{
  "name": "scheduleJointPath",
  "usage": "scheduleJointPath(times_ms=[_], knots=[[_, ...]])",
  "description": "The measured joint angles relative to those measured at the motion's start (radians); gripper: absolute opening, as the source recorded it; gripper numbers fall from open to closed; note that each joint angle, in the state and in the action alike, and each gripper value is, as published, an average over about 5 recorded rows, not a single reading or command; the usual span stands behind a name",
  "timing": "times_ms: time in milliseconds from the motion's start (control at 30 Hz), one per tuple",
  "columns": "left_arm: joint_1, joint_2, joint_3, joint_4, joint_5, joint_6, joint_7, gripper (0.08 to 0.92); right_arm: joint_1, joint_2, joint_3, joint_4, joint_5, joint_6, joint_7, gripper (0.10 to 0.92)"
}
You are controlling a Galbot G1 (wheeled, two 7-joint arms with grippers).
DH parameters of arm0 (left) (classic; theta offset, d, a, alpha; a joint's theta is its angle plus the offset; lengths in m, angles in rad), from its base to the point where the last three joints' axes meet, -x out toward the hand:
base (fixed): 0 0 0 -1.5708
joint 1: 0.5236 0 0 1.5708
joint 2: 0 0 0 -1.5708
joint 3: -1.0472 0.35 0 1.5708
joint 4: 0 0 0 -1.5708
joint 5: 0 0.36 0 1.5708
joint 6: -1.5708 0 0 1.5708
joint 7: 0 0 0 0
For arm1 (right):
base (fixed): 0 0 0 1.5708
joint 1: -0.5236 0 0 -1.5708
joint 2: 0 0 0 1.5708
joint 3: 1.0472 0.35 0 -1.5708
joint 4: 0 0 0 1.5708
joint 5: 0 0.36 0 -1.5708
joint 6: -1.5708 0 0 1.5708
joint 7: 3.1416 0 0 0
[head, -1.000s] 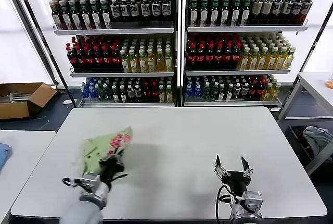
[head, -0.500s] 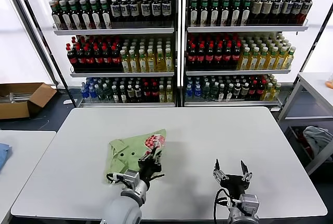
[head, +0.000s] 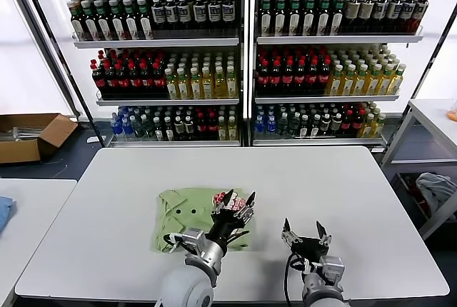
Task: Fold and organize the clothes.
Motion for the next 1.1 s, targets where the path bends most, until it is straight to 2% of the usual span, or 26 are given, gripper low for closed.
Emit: scheduleJointPath(times_ms=[133,233,433,667,900,1100], knots=[[0.012,0.016,-0.039,-0.019,0.033,0.011,-0.016,0.771,0.065,0.002,-0.032,-0.027,0.116,-0.023,0.012,0.823],[0.028,0.035,-0.082,-0.035,0.073,0.020,-0.025,0.814,0.122,0.009,-0.063,-0.057,0.201,-0.045,0.026,0.823],[0.068,0.061,-0.168,-0.063,0.130,0.032,-0.041,0.823,0.220,0.031,-0.134,-0.126,0.312,-0.086,0.063,0.823],[0.093,0.079,-0.236,-0.072,0.159,0.042,-0.061,0.823,0.283,0.053,-0.201,-0.187,0.367,-0.116,0.112,0.799],[0.112,0.085,-0.269,-0.079,0.158,0.049,-0.075,0.823,0.304,0.056,-0.232,-0.214,0.376,-0.131,0.140,0.632],[0.122,0.088,-0.284,-0.090,0.152,0.051,-0.081,0.823,0.307,0.063,-0.242,-0.221,0.374,-0.138,0.154,0.441]])
